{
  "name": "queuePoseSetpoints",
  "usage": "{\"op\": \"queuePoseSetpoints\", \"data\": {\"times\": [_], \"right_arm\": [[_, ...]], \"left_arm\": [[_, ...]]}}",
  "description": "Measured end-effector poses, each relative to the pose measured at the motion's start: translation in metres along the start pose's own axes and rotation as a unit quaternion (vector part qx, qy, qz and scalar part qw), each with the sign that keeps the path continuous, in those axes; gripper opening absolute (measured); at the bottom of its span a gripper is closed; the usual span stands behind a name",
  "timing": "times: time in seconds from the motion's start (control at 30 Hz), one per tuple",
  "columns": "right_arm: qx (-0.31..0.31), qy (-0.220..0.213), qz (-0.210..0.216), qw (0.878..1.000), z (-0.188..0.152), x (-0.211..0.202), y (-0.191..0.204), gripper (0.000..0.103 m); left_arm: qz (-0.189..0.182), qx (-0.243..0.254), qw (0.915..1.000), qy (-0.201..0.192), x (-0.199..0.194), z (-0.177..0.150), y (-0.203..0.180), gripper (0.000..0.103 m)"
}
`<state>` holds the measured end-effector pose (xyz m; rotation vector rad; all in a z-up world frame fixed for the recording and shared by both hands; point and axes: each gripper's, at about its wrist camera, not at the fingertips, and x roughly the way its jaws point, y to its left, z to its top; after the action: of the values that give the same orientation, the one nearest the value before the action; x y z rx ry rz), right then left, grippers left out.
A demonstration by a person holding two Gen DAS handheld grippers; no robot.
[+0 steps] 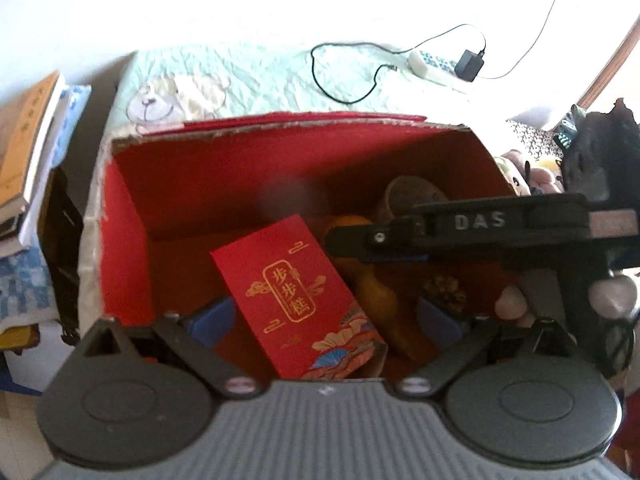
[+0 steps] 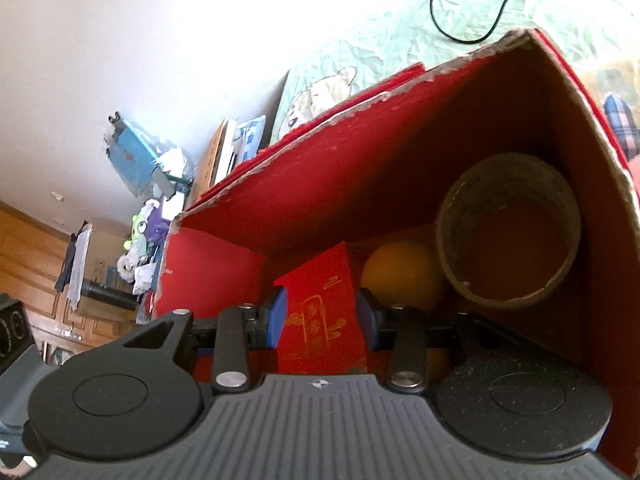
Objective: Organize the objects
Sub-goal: 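Open the right gripper and withdraw it up out of the box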
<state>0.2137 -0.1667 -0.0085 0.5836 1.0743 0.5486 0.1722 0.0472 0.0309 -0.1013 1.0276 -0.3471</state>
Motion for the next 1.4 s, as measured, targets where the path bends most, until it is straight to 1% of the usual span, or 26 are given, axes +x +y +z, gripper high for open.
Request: {"op": "queuePoseSetpoints", "data": {"times": [0.07,0.13,0.2,0.27,0.37,0.47,0.5,0.6,0.7,0.73,0.77,0.8,0.87,0.93,1.03,1.07,1.1,1.17,1.27,1.3,1.37,1.4], "right_arm": [[0.009,0.013,0.008,1.000,0.002,0.002,-0.002,0.042],[0.020,0.028,0.020,0.999,0.005,0.003,-0.004,0.042],[0.021,0.043,0.021,0.999,0.005,0.006,-0.001,0.042],[0.007,0.061,0.026,0.998,0.004,0.009,0.010,0.042],[-0.033,0.089,0.024,0.995,0.001,0.020,0.036,0.042],[-0.079,0.114,0.013,0.990,-0.002,0.037,0.062,0.042],[-0.091,0.124,0.016,0.988,-0.002,0.044,0.069,0.042],[-0.102,0.154,0.025,0.982,-0.001,0.064,0.082,0.042],[-0.106,0.174,-0.004,0.979,-0.004,0.085,0.088,0.042],[-0.106,0.177,-0.009,0.978,-0.004,0.091,0.089,0.042],[-0.104,0.181,-0.010,0.978,-0.005,0.096,0.090,0.042],[-0.100,0.185,-0.011,0.978,-0.005,0.099,0.088,0.042],[-0.104,0.180,-0.022,0.978,-0.004,0.100,0.090,0.042],[-0.107,0.171,-0.025,0.979,-0.001,0.098,0.091,0.043],[-0.088,0.167,-0.051,0.981,0.002,0.097,0.082,0.041],[-0.081,0.163,-0.056,0.982,0.002,0.096,0.081,0.039],[-0.078,0.154,-0.062,0.983,0.003,0.093,0.079,0.031],[-0.069,0.136,-0.070,0.986,0.003,0.089,0.077,0.026],[-0.059,0.118,-0.064,0.989,0.001,0.081,0.073,0.025],[-0.054,0.105,-0.060,0.991,0.001,0.076,0.071,0.026],[-0.046,0.084,-0.058,0.994,0.001,0.068,0.067,0.032],[-0.044,0.077,-0.044,0.995,0.001,0.065,0.067,0.033]], "left_arm": [[0.006,0.008,0.9999,-0.010,-0.006,-0.002,-0.004,0.098],[0.004,0.013,0.9997,-0.021,-0.015,-0.005,-0.007,0.098],[0.003,0.017,0.9994,-0.030,-0.025,-0.010,-0.008,0.098],[0.007,0.022,0.9990,-0.038,-0.032,-0.014,-0.010,0.098],[0.012,0.027,0.9985,-0.045,-0.040,-0.022,-0.011,0.098],[0.018,0.027,0.9981,-0.052,-0.048,-0.029,-0.009,0.098],[0.020,0.026,0.9981,-0.053,-0.049,-0.031,-0.008,0.098],[0.027,0.016,0.9980,-0.054,-0.055,-0.039,-0.004,0.098],[0.036,0.004,0.9978,-0.055,-0.061,-0.047,0.003,0.098],[0.039,0.000,0.9977,-0.056,-0.063,-0.049,0.005,0.098],[0.038,-0.003,0.9976,-0.057,-0.065,-0.051,0.007,0.095],[0.035,-0.004,0.9977,-0.057,-0.067,-0.053,0.008,0.096],[0.028,-0.007,0.9977,-0.061,-0.071,-0.055,0.008,0.098],[0.033,-0.001,0.9972,-0.067,-0.075,-0.058,0.004,0.099],[0.037,0.010,0.9968,-0.071,-0.078,-0.060,-0.001,0.099],[0.035,0.011,0.9968,-0.071,-0.079,-0.060,-0.002,0.099],[0.034,0.012,0.9968,-0.071,-0.079,-0.060,-0.003,0.099],[0.034,0.015,0.9967,-0.072,-0.079,-0.060,-0.005,0.099],[0.038,0.018,0.9967,-0.070,-0.078,-0.060,-0.008,0.099],[0.039,0.019,0.9966,-0.070,-0.077,-0.061,-0.010,0.099],[0.040,0.018,0.9968,-0.067,-0.076,-0.061,-0.011,0.099],[0.040,0.016,0.9969,-0.066,-0.076,-0.061,-0.012,0.099]]}}
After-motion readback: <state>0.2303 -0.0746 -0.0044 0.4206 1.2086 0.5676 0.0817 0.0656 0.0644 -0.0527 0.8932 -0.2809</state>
